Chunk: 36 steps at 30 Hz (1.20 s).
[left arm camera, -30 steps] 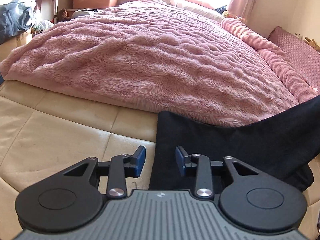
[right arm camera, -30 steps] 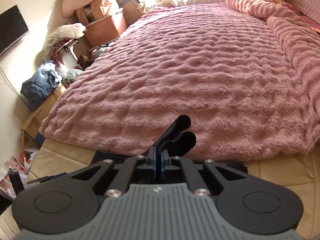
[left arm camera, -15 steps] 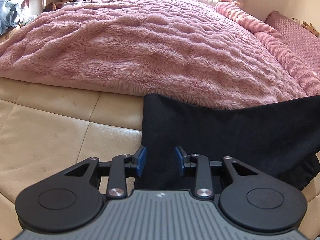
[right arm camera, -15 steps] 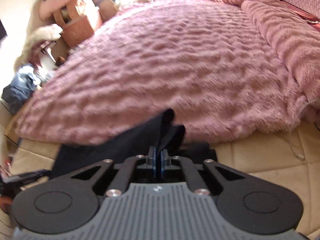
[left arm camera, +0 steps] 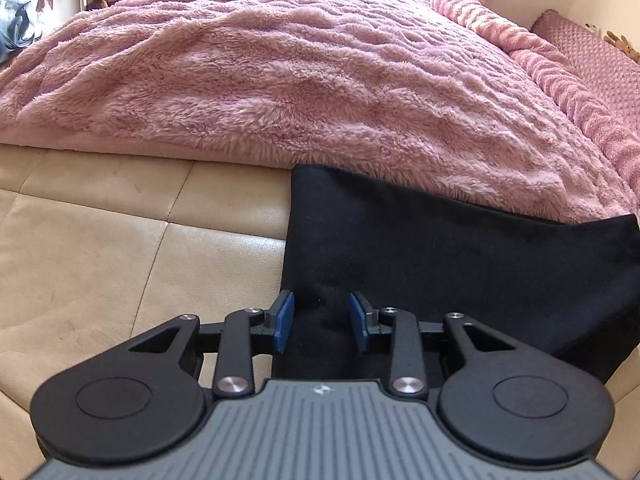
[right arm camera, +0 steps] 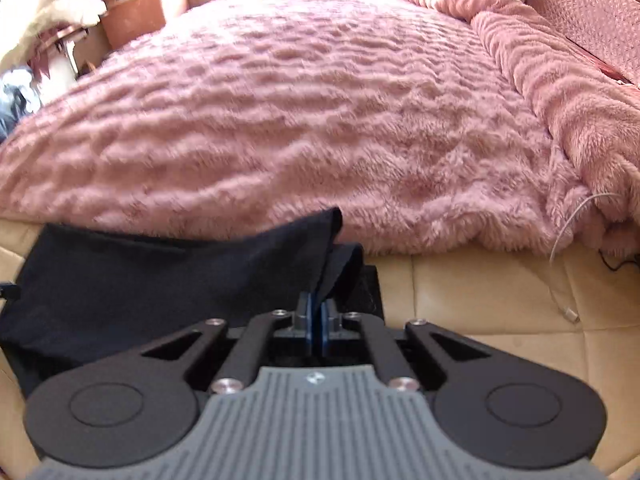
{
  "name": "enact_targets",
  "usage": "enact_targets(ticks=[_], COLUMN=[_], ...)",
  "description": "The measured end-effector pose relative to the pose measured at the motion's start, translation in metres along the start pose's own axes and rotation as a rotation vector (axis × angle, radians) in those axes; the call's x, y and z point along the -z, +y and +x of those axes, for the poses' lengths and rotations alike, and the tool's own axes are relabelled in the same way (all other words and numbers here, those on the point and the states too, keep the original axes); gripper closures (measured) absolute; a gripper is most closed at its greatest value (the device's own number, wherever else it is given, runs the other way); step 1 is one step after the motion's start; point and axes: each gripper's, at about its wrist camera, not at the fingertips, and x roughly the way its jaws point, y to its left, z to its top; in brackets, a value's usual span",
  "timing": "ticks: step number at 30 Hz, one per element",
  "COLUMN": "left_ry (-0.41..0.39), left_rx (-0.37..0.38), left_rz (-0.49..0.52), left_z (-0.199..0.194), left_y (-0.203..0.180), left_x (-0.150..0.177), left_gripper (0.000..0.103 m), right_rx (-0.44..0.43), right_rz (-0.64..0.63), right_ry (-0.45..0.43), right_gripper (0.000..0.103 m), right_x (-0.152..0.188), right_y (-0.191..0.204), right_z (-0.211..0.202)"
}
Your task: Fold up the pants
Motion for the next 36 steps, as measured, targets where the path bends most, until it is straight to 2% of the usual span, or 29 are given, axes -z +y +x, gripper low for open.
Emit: enact_targets(ticks=[2, 5, 6, 7, 8, 12, 15, 17, 21, 25, 28, 33, 36], left_ry=[0.016, 0.022, 0.026, 0.028, 0.029, -0.028, -0.055, -0.051, -0.018, 0.000, 0.001, -0.005, -0.031], left_rx=[-0.004, -0.004, -0.004, -0.004, -0.003, 0.033, 0.039, 0.030, 0.063, 0.034, 0.016, -0.026, -0.015], left_rz=[0.006, 0.010, 0.015, 0.019, 0.019, 0.008, 0.045, 0.060, 0.053, 0.051, 0.085, 0.117, 0.114], left_z=[0.003, 0.005, 0.006, 0.006, 0.005, -0.006, -0.001, 0.012, 0.042, 0.065, 0.075, 0.069, 0.046], left_y=[-0.001, 0.001, 0.001, 0.001, 0.001, 0.004, 0.000, -0.003, -0.002, 0.002, 0.002, -0.004, -0.004], left_x=[0.003, 0.006, 0.006, 0.006, 0.005, -0.010, -0.032, -0.047, -0.067, -0.076, -0.078, -0.081, -0.073], left_gripper=[0.065, 0.065, 0.065, 0.064, 0.064, 0.064, 0.068, 0.077, 0.087, 0.091, 0.094, 0.096, 0.095], right_rx=[0.011, 0.053, 0.077, 0.096, 0.120, 0.166, 0.118, 0.090, 0.074, 0.103, 0.118, 0.176, 0.168], right_rz=[0.036, 0.044, 0.046, 0.045, 0.046, 0.037, 0.007, -0.033, -0.022, -0.005, 0.010, 0.058, 0.049], right_ry=[0.069, 0.071, 0.071, 0.076, 0.079, 0.035, -0.040, -0.074, -0.070, -0.047, -0.033, -0.017, -0.068], right_gripper=[0.103, 0.102, 0.098, 0.085, 0.078, 0.082, 0.084, 0.093, 0.100, 0.103, 0.103, 0.103, 0.103], right_x=[0.009, 0.020, 0.024, 0.026, 0.028, 0.026, 0.021, 0.015, 0.005, 0.002, 0.004, 0.002, 0.007], right_y=[-0.009, -0.013, -0.013, -0.014, -0.015, -0.016, -0.004, 0.007, 0.011, 0.002, -0.007, -0.017, -0.007], right_z=[0.023, 0.035, 0.036, 0.037, 0.036, 0.017, 0.001, 0.003, 0.028, 0.050, 0.061, 0.063, 0.040])
